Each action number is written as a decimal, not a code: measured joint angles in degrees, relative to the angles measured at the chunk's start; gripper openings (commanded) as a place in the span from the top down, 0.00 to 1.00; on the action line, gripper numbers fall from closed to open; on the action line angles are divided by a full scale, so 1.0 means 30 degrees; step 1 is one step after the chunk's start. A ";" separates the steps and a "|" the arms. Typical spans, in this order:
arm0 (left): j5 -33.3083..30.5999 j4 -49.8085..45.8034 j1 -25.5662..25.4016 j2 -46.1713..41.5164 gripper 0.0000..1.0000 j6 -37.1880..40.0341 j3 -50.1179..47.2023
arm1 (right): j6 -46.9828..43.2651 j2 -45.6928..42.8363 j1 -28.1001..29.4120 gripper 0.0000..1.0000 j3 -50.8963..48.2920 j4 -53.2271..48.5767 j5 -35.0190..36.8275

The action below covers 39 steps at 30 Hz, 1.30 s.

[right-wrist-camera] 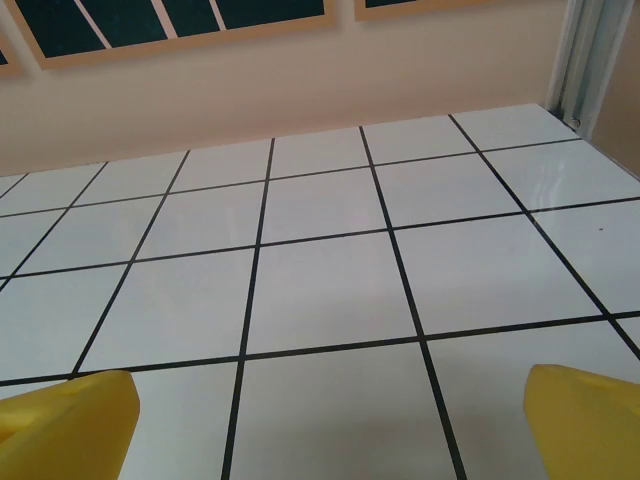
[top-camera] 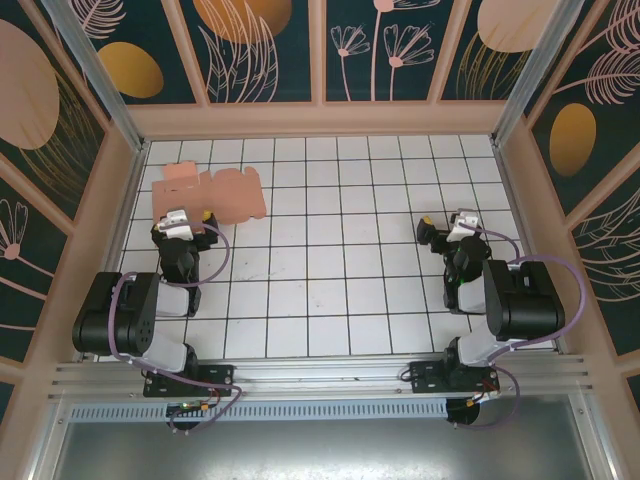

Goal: Fold the paper box

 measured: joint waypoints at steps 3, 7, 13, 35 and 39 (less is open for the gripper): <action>0.0000 0.0007 -0.0007 0.0000 0.01 0.0000 0.0000 | 0.0000 0.0000 0.0000 0.01 0.0000 0.0000 -0.0007; 0.0000 0.0007 -0.0007 0.0000 0.01 0.0000 0.0000 | 0.0000 0.0000 0.0000 0.01 0.0000 0.0000 0.0000; 0.0000 0.0007 -0.0007 0.0000 0.01 0.0000 0.0000 | 0.0000 0.0000 0.0000 0.01 0.0000 0.0000 0.0000; 0.0685 -0.6870 -0.0007 -0.5348 0.01 -0.1071 0.2987 | -0.0066 -0.4860 0.2186 0.01 0.1231 -0.4320 0.2492; 0.0925 -0.9996 -0.0007 -0.4590 0.01 -0.2747 0.6550 | 0.0488 -0.5333 0.3701 0.01 0.4379 -0.8721 0.2463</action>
